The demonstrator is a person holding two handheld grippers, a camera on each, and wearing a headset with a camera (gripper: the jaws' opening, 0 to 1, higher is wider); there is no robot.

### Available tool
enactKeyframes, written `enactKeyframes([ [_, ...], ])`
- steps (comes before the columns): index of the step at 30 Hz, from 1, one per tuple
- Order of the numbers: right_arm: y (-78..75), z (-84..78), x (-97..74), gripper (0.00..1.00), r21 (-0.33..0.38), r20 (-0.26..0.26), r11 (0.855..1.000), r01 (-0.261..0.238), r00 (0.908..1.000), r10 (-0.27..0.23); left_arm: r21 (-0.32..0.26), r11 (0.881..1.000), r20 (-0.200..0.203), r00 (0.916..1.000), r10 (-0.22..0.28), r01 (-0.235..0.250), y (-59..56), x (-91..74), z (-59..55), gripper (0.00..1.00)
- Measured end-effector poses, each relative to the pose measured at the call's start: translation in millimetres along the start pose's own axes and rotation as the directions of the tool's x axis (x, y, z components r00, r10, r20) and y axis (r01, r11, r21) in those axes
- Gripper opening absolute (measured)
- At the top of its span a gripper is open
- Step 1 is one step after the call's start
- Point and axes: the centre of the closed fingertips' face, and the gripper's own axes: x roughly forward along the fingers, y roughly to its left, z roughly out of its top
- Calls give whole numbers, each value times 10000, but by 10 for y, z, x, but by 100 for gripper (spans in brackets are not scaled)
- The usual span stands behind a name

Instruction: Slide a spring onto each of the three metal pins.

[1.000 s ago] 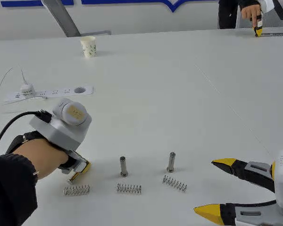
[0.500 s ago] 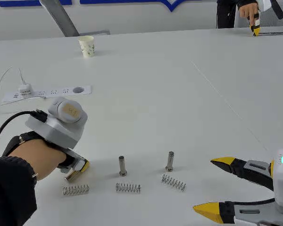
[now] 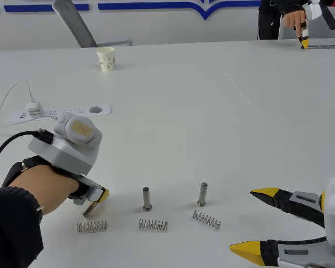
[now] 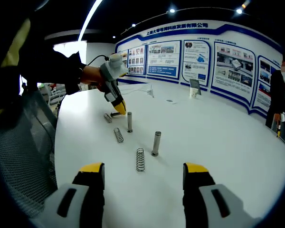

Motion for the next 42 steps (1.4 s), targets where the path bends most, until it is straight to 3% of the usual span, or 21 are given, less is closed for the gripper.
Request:
enactKeyframes([
  [9, 14, 61, -13, 68, -158, 29, 9999, -13, 10000, 14, -13, 9999, 343, 9994, 109, -108, 10, -147, 19, 7],
  [20, 44, 137, -15, 68, -377, 34, 9992, -103, 9999, 105, -256, 9994, 650, 9975, 259, -243, 65, -264, -35, 7],
  [42, 110, 190, -49, 68, -581, -81, 9982, -170, 9998, 166, -624, 9975, 1204, 9919, 402, -328, 64, -472, -117, 7],
])
